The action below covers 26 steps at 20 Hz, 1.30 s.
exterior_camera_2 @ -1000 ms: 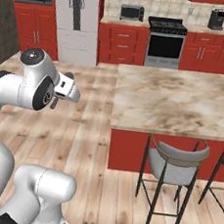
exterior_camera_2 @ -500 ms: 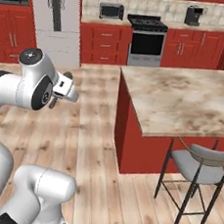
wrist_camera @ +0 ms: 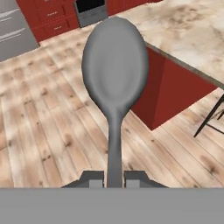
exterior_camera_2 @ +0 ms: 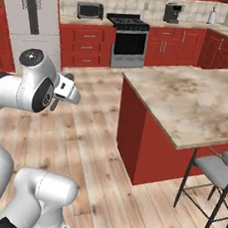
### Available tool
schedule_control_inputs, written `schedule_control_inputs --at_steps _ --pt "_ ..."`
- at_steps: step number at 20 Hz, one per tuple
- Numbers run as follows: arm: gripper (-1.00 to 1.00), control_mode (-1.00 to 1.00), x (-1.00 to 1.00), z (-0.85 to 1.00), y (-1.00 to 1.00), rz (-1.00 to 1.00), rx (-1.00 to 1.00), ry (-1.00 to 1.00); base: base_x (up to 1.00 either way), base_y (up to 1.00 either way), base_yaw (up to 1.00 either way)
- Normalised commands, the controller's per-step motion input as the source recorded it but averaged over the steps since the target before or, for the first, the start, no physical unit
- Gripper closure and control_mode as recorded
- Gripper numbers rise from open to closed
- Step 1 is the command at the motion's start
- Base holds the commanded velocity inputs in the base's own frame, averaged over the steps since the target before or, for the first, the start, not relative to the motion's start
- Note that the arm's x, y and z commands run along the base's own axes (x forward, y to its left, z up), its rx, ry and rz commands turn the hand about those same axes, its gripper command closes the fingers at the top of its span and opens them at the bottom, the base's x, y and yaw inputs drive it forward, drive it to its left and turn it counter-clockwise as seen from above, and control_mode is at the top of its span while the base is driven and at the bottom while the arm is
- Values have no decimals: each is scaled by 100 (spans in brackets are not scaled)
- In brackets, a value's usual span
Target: Pick up the metallic utensils from the counter and place them in the open drawer. Make sure not to pick up any wooden utensils.
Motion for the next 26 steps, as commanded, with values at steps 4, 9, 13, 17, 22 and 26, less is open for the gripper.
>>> schedule_control_inputs --at_steps 4,9,13,17,22,26 --pt "100 100 0 0 0 0 0 0 55 100 -30" --pt "100 100 0 0 0 0 0 0 60 100 -30" --pt "100 100 0 0 0 0 0 0 63 100 -30" --pt "100 100 0 0 0 0 0 0 67 100 -30" --pt "100 100 0 0 0 0 0 0 59 100 -26" --pt "100 100 0 0 0 0 0 0 39 100 -18"
